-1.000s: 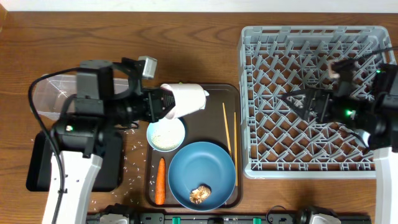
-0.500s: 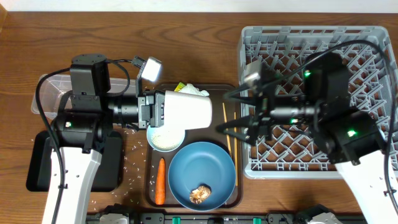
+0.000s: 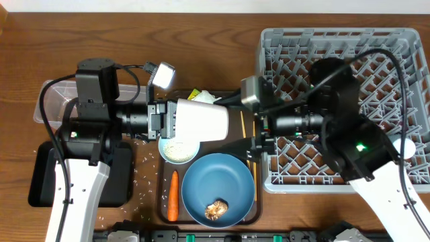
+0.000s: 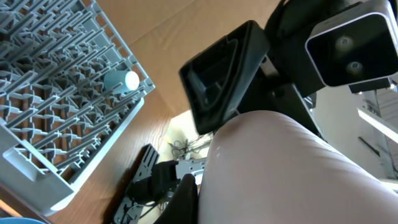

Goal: Sort waste into correct bins and load items into the dishwasher rack
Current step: 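Pass the pink cup from left gripper to right gripper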

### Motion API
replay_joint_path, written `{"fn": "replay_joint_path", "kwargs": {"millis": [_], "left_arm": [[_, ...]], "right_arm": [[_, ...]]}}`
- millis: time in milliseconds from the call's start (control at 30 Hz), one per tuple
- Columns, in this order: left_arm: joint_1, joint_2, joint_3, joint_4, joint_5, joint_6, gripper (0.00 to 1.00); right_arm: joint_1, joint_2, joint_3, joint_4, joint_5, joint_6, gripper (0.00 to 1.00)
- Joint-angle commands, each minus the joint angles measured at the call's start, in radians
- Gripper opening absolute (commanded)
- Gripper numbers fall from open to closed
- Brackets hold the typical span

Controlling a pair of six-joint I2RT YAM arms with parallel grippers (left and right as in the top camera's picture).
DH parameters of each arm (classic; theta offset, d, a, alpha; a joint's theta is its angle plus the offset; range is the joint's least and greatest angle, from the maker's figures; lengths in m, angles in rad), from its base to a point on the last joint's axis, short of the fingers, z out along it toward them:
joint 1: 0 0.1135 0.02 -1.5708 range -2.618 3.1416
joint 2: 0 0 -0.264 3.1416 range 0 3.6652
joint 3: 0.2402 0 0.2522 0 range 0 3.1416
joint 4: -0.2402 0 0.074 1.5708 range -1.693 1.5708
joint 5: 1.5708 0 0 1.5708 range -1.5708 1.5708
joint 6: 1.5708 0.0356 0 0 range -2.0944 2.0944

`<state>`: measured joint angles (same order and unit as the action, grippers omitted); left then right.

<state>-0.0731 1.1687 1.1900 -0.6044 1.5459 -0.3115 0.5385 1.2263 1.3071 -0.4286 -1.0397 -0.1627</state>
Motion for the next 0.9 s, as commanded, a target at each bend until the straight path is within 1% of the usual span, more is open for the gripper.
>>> {"fn": "replay_joint_path", "kwargs": {"millis": [0, 133, 200, 300, 333, 367, 467, 500, 600, 633, 667, 700, 733, 867], "left_arm": [[0.005, -0.002, 0.019, 0.001, 0.026, -0.001, 0.06], [0.005, -0.002, 0.019, 0.001, 0.026, -0.001, 0.06], [0.005, -0.002, 0.019, 0.001, 0.026, -0.001, 0.06], [0.005, -0.002, 0.019, 0.001, 0.026, -0.001, 0.06], [0.005, -0.002, 0.019, 0.001, 0.026, -0.001, 0.06], [0.005, -0.002, 0.019, 0.001, 0.026, -0.001, 0.06], [0.005, -0.002, 0.019, 0.002, 0.026, -0.001, 0.06], [0.005, -0.002, 0.019, 0.002, 0.026, -0.001, 0.06], [0.005, -0.002, 0.019, 0.005, 0.026, -0.002, 0.07], [0.005, -0.002, 0.019, 0.005, 0.026, -0.002, 0.1], [0.005, -0.002, 0.019, 0.007, 0.026, -0.002, 0.23], [0.005, -0.002, 0.019, 0.011, 0.024, -0.001, 0.39], [0.005, -0.002, 0.019, 0.021, 0.024, -0.001, 0.48], [0.005, -0.002, 0.019, 0.102, 0.024, -0.002, 0.64]], "right_arm": [[0.012, 0.028, 0.005, 0.023, -0.004, 0.028, 0.78], [0.032, 0.042, 0.005, 0.073, -0.008, 0.043, 0.76], [0.045, 0.042, 0.005, 0.093, -0.008, 0.043, 0.71], [0.063, 0.042, 0.006, 0.112, -0.008, 0.043, 0.69], [0.066, 0.042, 0.006, 0.112, -0.008, 0.043, 0.64], [0.07, 0.042, 0.006, 0.111, -0.008, 0.043, 0.58], [0.071, 0.042, 0.006, 0.106, -0.006, 0.047, 0.45], [0.071, 0.042, 0.006, 0.101, 0.002, 0.047, 0.42], [0.07, 0.042, 0.006, 0.072, 0.1, 0.087, 0.42], [0.069, 0.041, 0.006, 0.065, 0.114, 0.087, 0.42], [0.069, 0.041, 0.006, 0.056, 0.131, 0.087, 0.42], [0.068, 0.041, 0.006, 0.047, 0.146, 0.087, 0.42], [0.064, 0.039, 0.006, 0.037, 0.163, 0.087, 0.42], [0.04, 0.017, 0.006, -0.015, 0.222, 0.088, 0.41]]}}
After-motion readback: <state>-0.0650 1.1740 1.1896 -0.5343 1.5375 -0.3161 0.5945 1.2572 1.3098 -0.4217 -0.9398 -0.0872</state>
